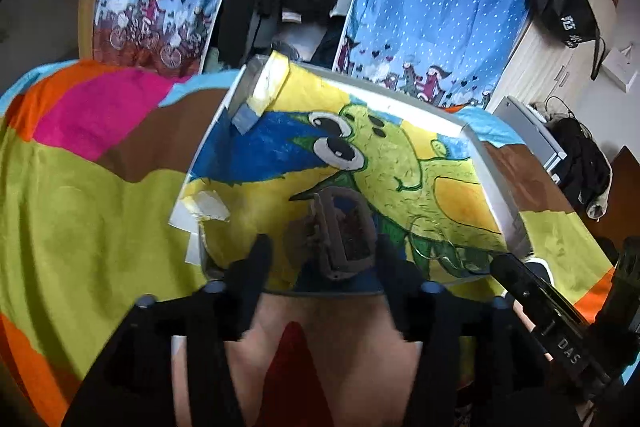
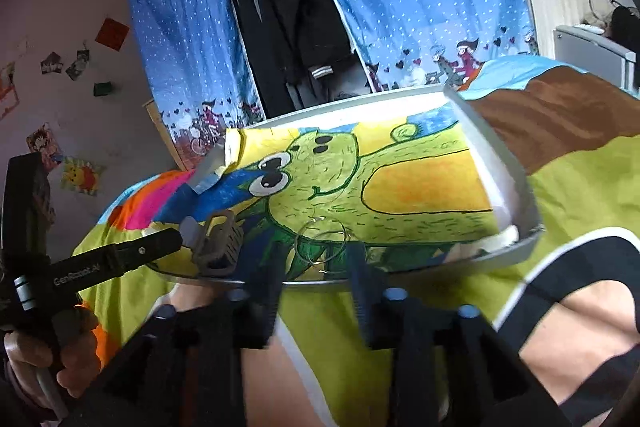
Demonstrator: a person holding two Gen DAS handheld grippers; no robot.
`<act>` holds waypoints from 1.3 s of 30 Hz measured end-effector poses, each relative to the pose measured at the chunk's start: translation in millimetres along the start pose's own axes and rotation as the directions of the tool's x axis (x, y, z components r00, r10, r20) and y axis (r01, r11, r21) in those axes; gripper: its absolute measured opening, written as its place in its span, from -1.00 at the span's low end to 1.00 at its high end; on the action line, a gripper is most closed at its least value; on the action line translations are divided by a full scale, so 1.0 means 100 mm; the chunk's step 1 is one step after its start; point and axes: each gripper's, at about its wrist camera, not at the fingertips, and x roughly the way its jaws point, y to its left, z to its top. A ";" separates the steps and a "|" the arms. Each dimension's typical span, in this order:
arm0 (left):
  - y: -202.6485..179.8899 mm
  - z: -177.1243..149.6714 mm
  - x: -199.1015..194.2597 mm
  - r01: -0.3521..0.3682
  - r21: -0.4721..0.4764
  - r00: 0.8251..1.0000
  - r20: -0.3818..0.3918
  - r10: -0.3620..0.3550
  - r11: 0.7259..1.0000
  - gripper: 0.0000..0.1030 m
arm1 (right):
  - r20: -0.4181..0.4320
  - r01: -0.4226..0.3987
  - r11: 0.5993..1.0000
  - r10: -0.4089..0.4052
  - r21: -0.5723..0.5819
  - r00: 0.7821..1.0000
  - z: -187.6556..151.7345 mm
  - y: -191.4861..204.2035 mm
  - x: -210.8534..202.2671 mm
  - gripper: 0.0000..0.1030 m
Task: Organize jewelry
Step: 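Carry the white hair clip with the left tool and drop it into the white tray, then move both tools back over the remaining jewelry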
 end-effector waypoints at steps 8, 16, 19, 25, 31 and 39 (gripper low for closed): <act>-0.21 -0.12 -0.64 -0.031 0.050 0.992 0.123 0.025 0.998 0.62 | 0.087 0.014 0.999 -0.011 -0.032 0.996 -0.01 0.15 -0.62 0.38; -0.36 -0.43 -1.36 -0.089 0.096 0.961 0.269 0.060 0.991 0.84 | 0.173 0.035 0.998 -0.026 -0.051 0.985 -0.12 0.35 -1.29 1.00; -0.39 -0.59 -1.59 -0.090 0.104 0.952 0.302 0.054 0.990 0.84 | 0.191 0.071 0.994 -0.055 -0.078 0.980 -0.22 0.45 -1.54 1.00; -0.39 -1.01 -1.95 -0.079 0.115 0.939 0.341 0.035 0.990 0.84 | 0.229 0.102 0.989 -0.074 -0.111 0.970 -0.49 0.61 -2.00 1.00; -0.41 -1.42 -2.16 -0.080 0.127 0.941 0.338 0.033 0.989 0.84 | 0.275 0.137 0.984 -0.102 -0.110 0.956 -0.84 0.75 -2.41 1.00; -0.31 -1.90 -2.30 -0.117 0.148 0.940 0.336 0.061 0.982 0.84 | 0.269 0.184 0.972 -0.139 -0.149 0.953 -1.31 0.84 -2.57 1.00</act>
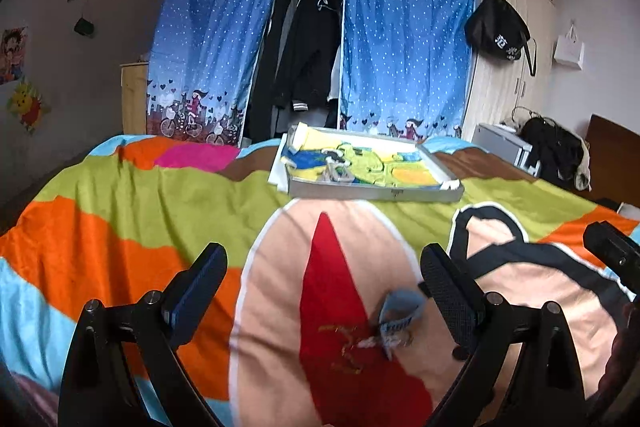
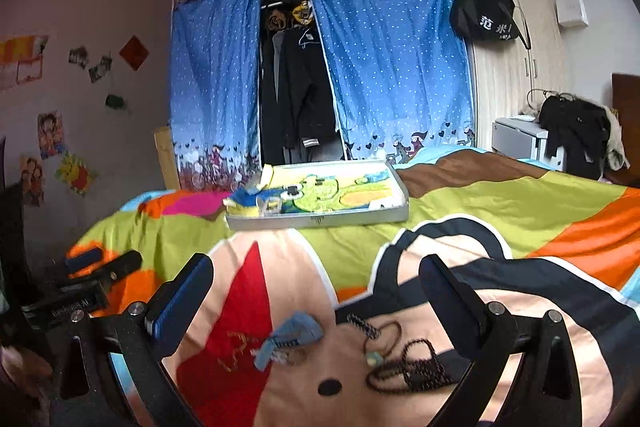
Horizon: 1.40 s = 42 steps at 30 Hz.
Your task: Organize jewelry
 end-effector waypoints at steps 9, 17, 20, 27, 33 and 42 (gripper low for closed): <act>0.15 -0.46 0.06 -0.006 0.032 0.993 -0.118 0.010 0.999 0.84 | -0.128 0.035 0.999 -0.034 0.004 0.991 -0.57 -0.02 0.07 1.00; 0.16 -0.73 0.35 0.051 0.029 0.937 -0.346 -0.038 0.998 0.84 | -0.219 0.050 0.998 -0.040 0.040 0.975 -0.92 -0.08 0.18 1.00; 0.11 -0.79 0.42 0.072 0.035 0.922 -0.384 -0.053 0.997 0.84 | -0.265 0.061 0.997 -0.046 0.048 0.963 -1.01 -0.10 0.25 1.00; 0.04 -0.90 0.60 0.105 0.053 0.889 -0.453 -0.070 0.993 0.84 | -0.364 0.082 0.991 -0.040 0.101 0.930 -1.22 -0.19 0.41 1.00; 0.08 -0.95 0.73 0.110 0.031 0.864 -0.496 -0.080 0.993 0.84 | -0.404 0.098 0.985 -0.034 0.140 0.914 -1.36 -0.26 0.48 1.00; 0.06 -1.03 0.87 0.132 0.041 0.845 -0.527 -0.091 0.990 0.84 | -0.423 0.096 0.981 -0.016 0.170 0.906 -1.43 -0.30 0.61 1.00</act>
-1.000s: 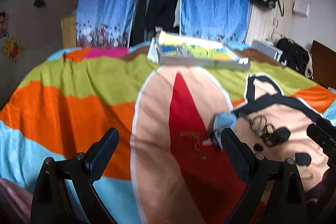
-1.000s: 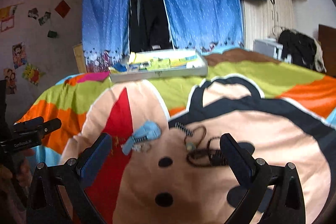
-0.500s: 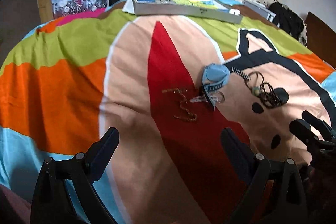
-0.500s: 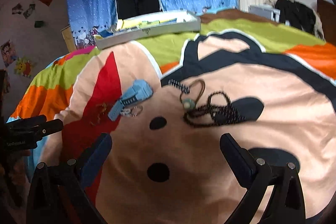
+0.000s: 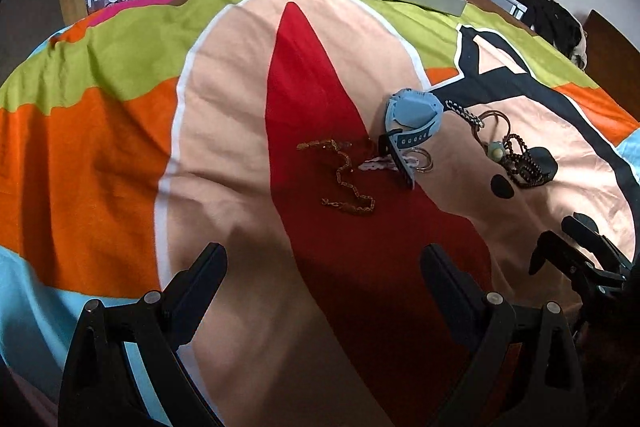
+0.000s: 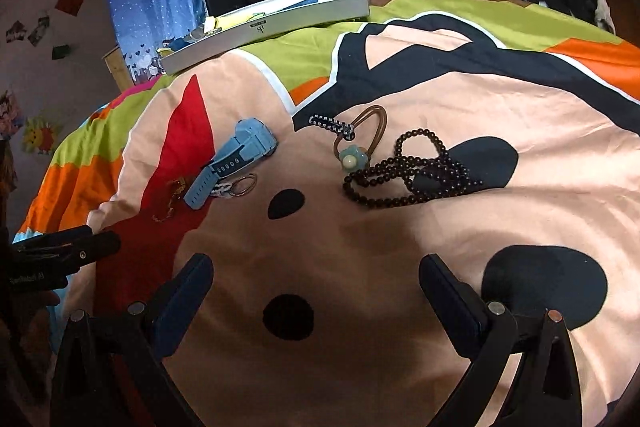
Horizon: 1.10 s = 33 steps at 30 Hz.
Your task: Organize jewelry
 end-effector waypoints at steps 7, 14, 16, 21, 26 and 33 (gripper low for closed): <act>0.01 0.12 0.16 0.024 0.020 1.000 -0.008 -0.023 1.000 0.84 | 0.023 -0.056 0.998 0.056 -0.005 0.998 0.16 -0.02 0.10 1.00; 0.09 0.25 0.22 0.070 -0.005 0.997 0.020 -0.070 0.998 0.72 | 0.022 -0.114 0.993 0.115 -0.019 0.993 0.37 -0.01 0.24 1.00; 0.09 0.28 0.24 0.081 0.000 0.996 0.021 -0.081 0.997 0.56 | 0.020 -0.121 0.992 0.121 -0.034 0.992 0.43 0.01 0.28 0.98; 0.10 0.33 0.37 0.124 0.020 0.992 -0.007 -0.124 0.992 0.03 | 0.001 -0.143 0.988 0.143 -0.053 0.990 0.54 0.05 0.40 0.68; 0.14 0.39 0.49 0.184 0.000 0.982 -0.040 -0.184 0.983 -0.54 | -0.022 -0.143 0.986 0.141 -0.089 0.990 0.62 0.12 0.52 0.32; 0.25 0.44 0.62 0.263 -0.071 0.957 -0.104 -0.270 0.962 -0.61 | -0.047 -0.169 0.979 0.165 -0.117 0.985 0.74 0.22 0.70 0.13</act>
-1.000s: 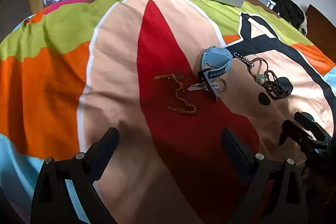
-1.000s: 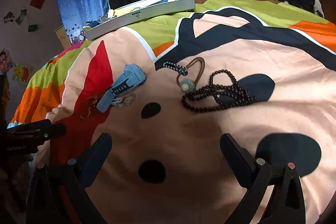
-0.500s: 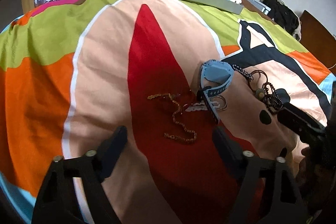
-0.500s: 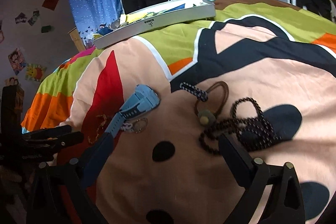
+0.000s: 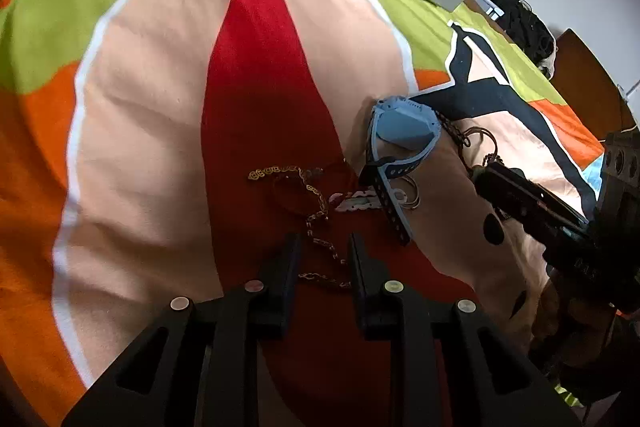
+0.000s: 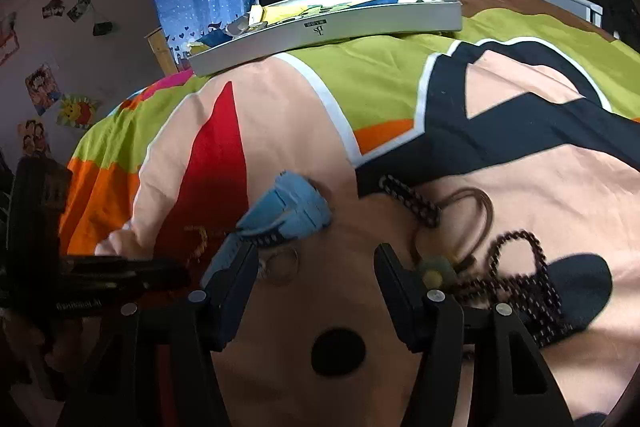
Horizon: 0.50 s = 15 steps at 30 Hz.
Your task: Organize jewelry
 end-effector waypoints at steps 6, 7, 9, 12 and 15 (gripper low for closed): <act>0.02 0.04 0.06 -0.024 0.013 0.999 -0.022 0.024 1.000 -0.65 | -0.002 0.007 0.998 -0.007 -0.061 1.000 0.21 0.11 0.18 0.11; 0.02 0.04 0.07 -0.031 0.014 0.999 -0.021 0.032 0.999 -0.70 | -0.007 0.010 0.997 -0.011 -0.075 1.000 0.24 0.12 0.22 0.09; 0.05 0.03 0.07 -0.044 0.012 0.999 -0.021 0.044 0.999 -0.80 | -0.031 0.012 0.995 -0.015 -0.097 0.999 0.29 0.15 0.32 0.07; 0.09 0.02 0.06 -0.040 -0.004 0.999 -0.019 0.040 0.999 -0.87 | -0.066 0.020 0.992 -0.029 -0.126 0.997 0.32 0.18 0.46 0.07; 0.11 0.01 0.06 -0.040 -0.008 0.999 -0.017 0.040 0.999 -0.92 | -0.087 0.026 0.989 -0.040 -0.147 0.995 0.33 0.21 0.56 0.03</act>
